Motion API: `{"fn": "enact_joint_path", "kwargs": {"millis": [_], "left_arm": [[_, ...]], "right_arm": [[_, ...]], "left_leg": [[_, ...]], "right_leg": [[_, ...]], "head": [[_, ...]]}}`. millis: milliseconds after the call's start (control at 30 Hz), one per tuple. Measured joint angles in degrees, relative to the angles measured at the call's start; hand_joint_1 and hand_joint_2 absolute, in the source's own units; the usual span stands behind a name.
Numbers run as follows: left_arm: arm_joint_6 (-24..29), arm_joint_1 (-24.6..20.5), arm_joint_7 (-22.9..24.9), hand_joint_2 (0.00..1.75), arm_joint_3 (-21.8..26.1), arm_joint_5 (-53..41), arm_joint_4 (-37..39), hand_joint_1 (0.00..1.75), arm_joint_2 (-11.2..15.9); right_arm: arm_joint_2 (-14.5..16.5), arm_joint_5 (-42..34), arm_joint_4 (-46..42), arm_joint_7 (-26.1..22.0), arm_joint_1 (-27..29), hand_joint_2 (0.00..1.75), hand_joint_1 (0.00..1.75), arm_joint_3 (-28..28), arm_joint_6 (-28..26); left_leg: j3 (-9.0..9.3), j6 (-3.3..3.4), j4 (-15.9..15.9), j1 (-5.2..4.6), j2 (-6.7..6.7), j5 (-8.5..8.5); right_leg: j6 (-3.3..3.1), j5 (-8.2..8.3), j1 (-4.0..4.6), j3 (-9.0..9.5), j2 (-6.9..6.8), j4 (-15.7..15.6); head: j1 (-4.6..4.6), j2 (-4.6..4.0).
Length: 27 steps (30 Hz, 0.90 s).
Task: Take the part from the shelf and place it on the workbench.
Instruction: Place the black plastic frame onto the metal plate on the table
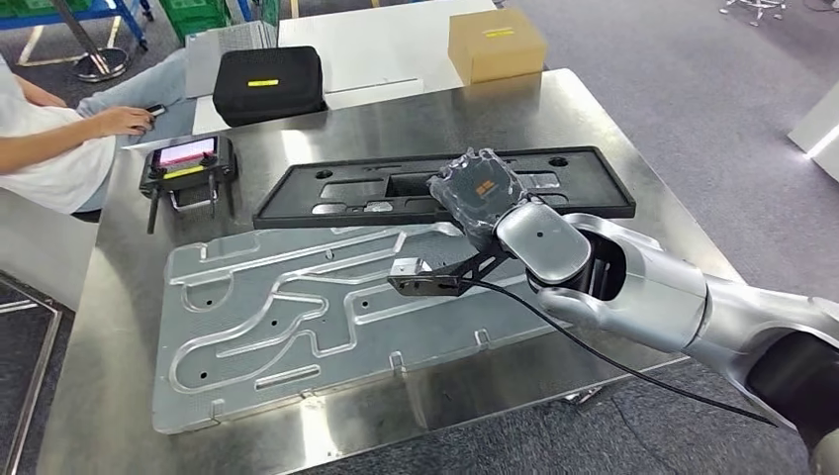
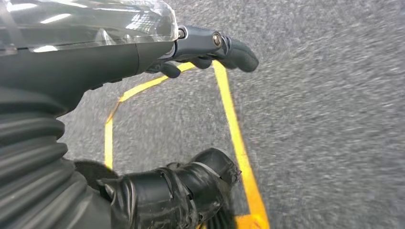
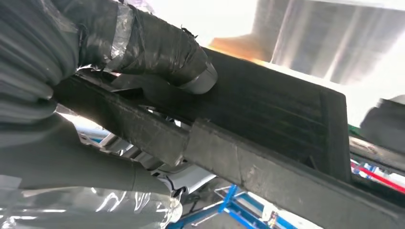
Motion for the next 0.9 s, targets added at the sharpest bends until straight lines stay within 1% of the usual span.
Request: {"fn": "enact_joint_path", "kwargs": {"millis": [33, 67, 100, 133, 167, 233, 267, 300, 333, 367, 400, 433, 467, 500, 533, 600, 633, 667, 733, 767, 800, 833, 867, 900], "left_arm": [[0.0, 0.0, -0.4, 1.75, 0.0, 0.5, 0.0, 0.0, 0.0], [0.0, 0.0, -1.0, 1.75, 0.0, 1.2, 0.0, 0.0, -0.1], [0.0, 0.1, -1.6, 1.75, 0.0, 1.8, 0.0, 0.0, -0.2], [0.0, 0.1, -2.2, 1.75, 0.0, 2.3, 0.0, 0.0, -0.3], [0.0, 0.2, -2.9, 1.75, 0.0, 2.7, 0.0, 0.0, -0.3], [0.0, 0.2, -4.2, 1.75, 0.0, 3.2, 0.0, 0.0, -0.3], [0.0, 0.2, -4.9, 1.75, 0.0, 3.5, 0.0, 0.0, -0.3], [0.0, 0.3, -5.4, 1.75, 0.0, 3.8, 0.0, 0.0, -0.3], [0.0, 0.3, -5.9, 1.75, 0.0, 4.0, 0.0, 0.0, -0.3], [0.0, 0.3, -6.3, 1.75, 0.0, 4.3, 0.0, 0.0, -0.3], [0.0, 0.4, -6.6, 1.75, 0.0, 4.5, 0.0, 0.0, -0.3], [0.0, 0.4, -6.9, 1.75, 0.0, 4.7, 0.0, 0.0, -0.3], [0.0, 0.3, -7.1, 1.75, 0.0, 4.8, 0.0, 0.0, -0.3], [0.0, 0.3, -7.3, 1.75, 0.0, 4.9, 0.0, 0.0, -0.3], [0.0, 0.3, -7.5, 1.75, 0.0, 5.0, 0.0, 0.0, -0.3], [0.0, 0.3, -7.6, 1.75, 0.0, 5.0, 0.0, 0.0, -0.3], [0.0, 0.2, -7.6, 1.75, 0.0, 5.0, 0.0, 0.0, -0.3], [0.0, 0.2, -7.6, 1.75, 0.0, 5.0, 0.0, 0.0, -0.3], [0.0, 0.1, -7.7, 1.75, 0.0, 4.9, 0.0, 0.0, -0.3], [0.0, 0.1, -7.7, 1.75, 0.0, 4.8, 0.0, 0.0, -0.3], [0.0, 0.1, -7.7, 1.75, 0.0, 4.7, 0.0, 0.0, -0.3], [0.0, 0.2, -7.7, 1.75, 0.0, 4.7, 0.0, 0.0, -0.3], [0.0, 0.2, -7.7, 1.75, 0.0, 4.7, 0.0, 0.0, -0.2], [0.0, 0.2, -7.7, 1.75, 0.0, 4.7, 0.0, 0.0, -0.2]], "right_arm": [[0.1, -0.3, 0.4, 0.0, -0.2, 1.75, 1.75, 0.7, -0.6], [0.3, -0.5, 0.7, 0.0, -0.2, 1.75, 1.75, 1.3, -1.1], [0.4, -0.7, 0.9, 0.0, -0.3, 1.75, 1.75, 1.8, -1.5], [0.4, -0.9, 1.2, 0.0, -0.4, 1.75, 1.75, 2.1, -1.9], [0.4, -1.0, 1.4, 0.0, -0.6, 1.75, 1.75, 2.4, -2.3], [0.4, -1.2, 1.9, 0.0, -0.6, 1.75, 1.75, 2.8, -2.8], [0.4, -1.3, 2.1, 0.0, -0.4, 1.75, 1.75, 3.1, -2.9], [0.4, -1.4, 2.3, 0.0, -0.2, 1.75, 1.75, 3.3, -3.0], [0.4, -1.5, 2.5, 0.0, 0.0, 1.31, 1.31, 3.6, -3.1], [0.4, -1.5, 2.6, 0.0, 0.1, 0.87, 0.87, 3.9, -3.1], [0.4, -1.5, 2.8, 0.0, 0.1, 0.44, 0.44, 4.1, -3.2], [0.4, -1.6, 2.9, 0.0, 0.0, 0.0, 0.0, 4.3, -3.3], [0.4, -1.7, 3.1, 0.0, 0.0, 0.0, 0.0, 4.5, -3.5], [0.4, -1.7, 3.2, 0.0, -0.1, 0.0, 0.0, 4.7, -3.6], [0.4, -1.8, 3.3, 0.0, -0.1, 0.0, 0.0, 4.8, -3.6], [0.4, -1.9, 3.4, 0.0, -0.1, 0.0, 0.0, 5.1, -3.7], [0.4, -2.0, 3.5, 0.0, -0.1, 0.0, 0.0, 5.2, -3.7], [0.4, -2.0, 3.5, 0.0, -0.2, 0.0, 0.0, 5.3, -3.7], [0.4, -2.1, 3.6, 0.0, -0.3, 0.0, 0.0, 5.6, -3.7], [0.4, -2.1, 3.6, 0.0, -0.3, 0.0, 0.0, 5.7, -3.7], [0.4, -2.1, 3.7, 0.0, -0.2, 0.0, 0.0, 5.9, -3.7], [0.4, -2.1, 3.7, 0.0, -0.2, 0.0, 0.0, 6.0, -3.7], [0.4, -2.2, 3.8, 0.0, -0.2, 0.0, 0.0, 6.1, -3.8], [0.4, -2.2, 3.8, 0.0, -0.2, 0.0, 0.0, 6.2, -3.8]], "left_leg": [[0.41, 0.2, -0.8, -0.13, -0.04, 0.25], [1.07, 0.2, -1.9, 0.03, -0.04, 0.66], [1.85, 0.12, -3.1, 0.24, -0.04, 1.11], [2.62, 0.02, -4.3, 0.51, -0.01, 1.51], [3.2, -0.2, -5.1, 0.75, 0.02, 1.76], [3.53, -0.4, -5.2, 0.83, -0.03, 1.53], [3.56, -0.62, -4.9, 0.91, -0.06, 1.25], [3.57, -0.9, -4.6, 1.05, -0.11, 0.89], [3.55, -1.28, -4.0, 1.27, -0.15, 0.43], [3.49, -1.73, -3.2, 1.52, -0.18, -0.18], [3.29, -2.24, -2.2, 1.69, -0.21, -0.9], [2.94, -2.73, -1.0, 1.77, -0.23, -1.64], [2.55, -3.13, -0.1, 1.76, -0.25, -2.19], [2.22, -3.42, 0.5, 1.71, -0.27, -2.51], [2.04, -3.61, 0.7, 1.69, -0.26, -2.6], [1.85, -4.02, 1.1, 1.76, -0.23, -2.94], [1.39, -4.36, 2.2, 1.85, -0.19, -3.7], [0.4, -4.73, 4.4, 1.97, -0.15, -4.98], [-2.9, -5.39, 11.3, 2.29, -0.1, -8.11], [-4.52, -5.57, 14.3, 2.45, -0.09, -9.04], [-5.4, -5.67, 15.6, 2.59, -0.09, -9.03], [-5.26, -5.68, 15.0, 2.7, -0.09, -8.02], [-4.02, -5.62, 12.2, 2.79, -0.09, -6.14], [-2.18, -5.52, 8.2, 2.85, -0.1, -4.3]], "right_leg": [[0.25, 0.15, -0.08, 0.23, -0.03, -0.5], [0.47, 0.18, -0.13, 0.46, -0.16, -0.9], [0.69, -0.03, -0.09, 0.58, -0.26, -0.8], [0.9, -0.63, -0.05, 0.33, -0.28, 0.1], [1.1, -1.87, -0.09, -0.74, -0.32, 2.4], [1.67, -4.88, -0.42, -4.49, -0.26, 9.5], [2.05, -5.73, -0.69, -6.36, -0.28, 12.6], [2.46, -5.42, -1.0, -7.3, -0.31, 13.7], [2.92, -3.97, -1.33, -7.11, -0.36, 12.6], [3.42, -1.71, -1.69, -5.85, -0.47, 9.4], [3.87, -0.14, -1.92, -4.34, -0.52, 6.1], [3.91, 0.91, -2.04, -3.07, -0.46, 3.3], [3.66, 1.19, -2.03, -2.37, -0.39, 1.8], [3.21, 0.8, -1.89, -2.3, -0.24, 1.6], [2.63, 0.85, -1.77, -2.38, -0.14, 1.6], [1.96, 0.92, -1.81, -2.35, -0.13, 1.5], [1.68, 0.94, -1.9, -2.22, -0.17, 1.4], [1.46, 0.93, -2.0, -2.06, -0.25, 1.3], [1.2, 0.84, -2.03, -1.9, -0.4, 1.2], [1.15, 0.8, -2.03, -1.88, -0.44, 1.2], [1.12, 0.77, -2.04, -1.86, -0.44, 1.2], [1.11, 0.75, -2.07, -1.82, -0.4, 1.2], [1.14, 0.73, -2.13, -1.73, -0.34, 1.2], [1.2, 0.69, -2.19, -1.62, -0.29, 1.2]], "head": [[-0.04, 0.0], [-0.09, 0.0], [0.01, 0.0], [0.1, 0.0], [0.21, 0.0], [0.29, 0.0], [0.29, 0.0], [0.29, 0.0], [0.28, 0.0], [0.3, 0.0], [0.29, 0.0], [0.35, 0.0], [0.39, 0.0], [0.35, 0.0], [0.32, 0.0], [0.16, 0.0], [0.07, 0.0], [-0.02, 0.0], [-0.19, 0.0], [-0.18, 0.0], [-0.18, 0.0], [-0.16, 0.0], [-0.17, 0.0], [-0.16, 0.0]]}}
